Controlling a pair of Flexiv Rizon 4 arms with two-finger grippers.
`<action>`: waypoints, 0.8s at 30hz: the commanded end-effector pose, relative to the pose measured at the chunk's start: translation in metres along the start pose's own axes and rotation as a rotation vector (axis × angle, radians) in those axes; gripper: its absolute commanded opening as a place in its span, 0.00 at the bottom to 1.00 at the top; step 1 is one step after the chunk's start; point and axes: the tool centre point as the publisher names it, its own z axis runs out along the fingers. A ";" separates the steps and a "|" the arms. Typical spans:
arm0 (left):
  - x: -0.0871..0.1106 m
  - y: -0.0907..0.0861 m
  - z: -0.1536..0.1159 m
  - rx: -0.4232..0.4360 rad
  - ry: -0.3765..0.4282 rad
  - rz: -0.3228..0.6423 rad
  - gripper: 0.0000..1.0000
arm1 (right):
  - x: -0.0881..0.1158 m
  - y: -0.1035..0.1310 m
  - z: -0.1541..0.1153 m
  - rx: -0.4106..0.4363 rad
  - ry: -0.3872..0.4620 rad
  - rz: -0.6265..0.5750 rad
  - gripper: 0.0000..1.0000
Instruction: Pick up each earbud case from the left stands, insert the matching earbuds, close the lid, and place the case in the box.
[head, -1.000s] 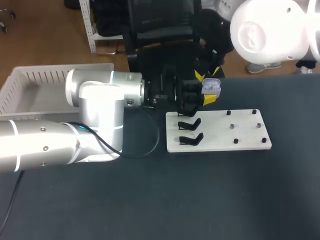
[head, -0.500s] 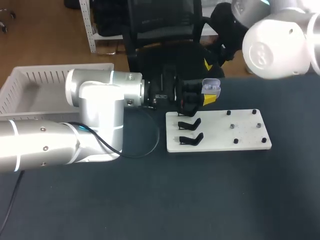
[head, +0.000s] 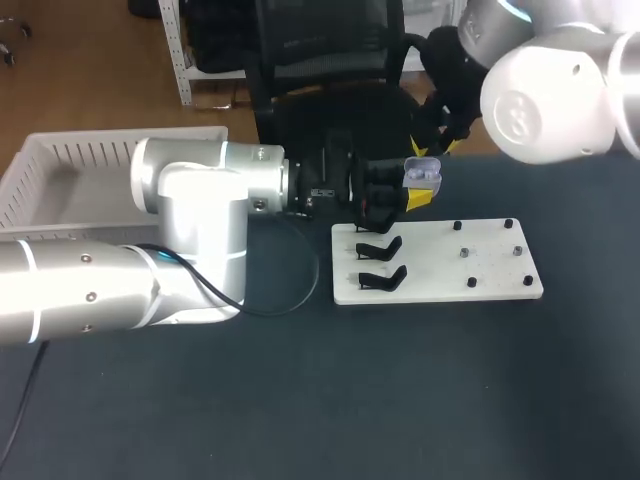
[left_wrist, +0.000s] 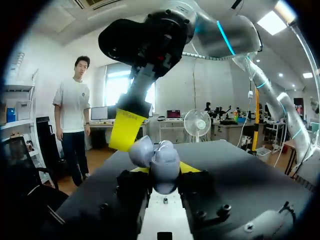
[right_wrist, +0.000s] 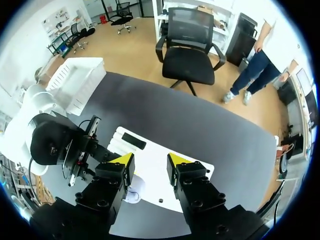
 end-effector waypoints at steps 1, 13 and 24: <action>0.000 -0.002 0.000 -0.008 -0.005 0.004 0.00 | 0.018 0.004 -0.010 0.005 -0.026 0.011 0.42; 0.000 -0.002 0.000 -0.008 -0.005 0.004 0.00 | 0.023 0.001 -0.019 0.009 -0.078 0.067 0.42; -0.027 0.015 -0.095 -0.195 0.034 0.102 0.00 | 0.050 -0.042 -0.047 0.059 -0.153 0.247 0.59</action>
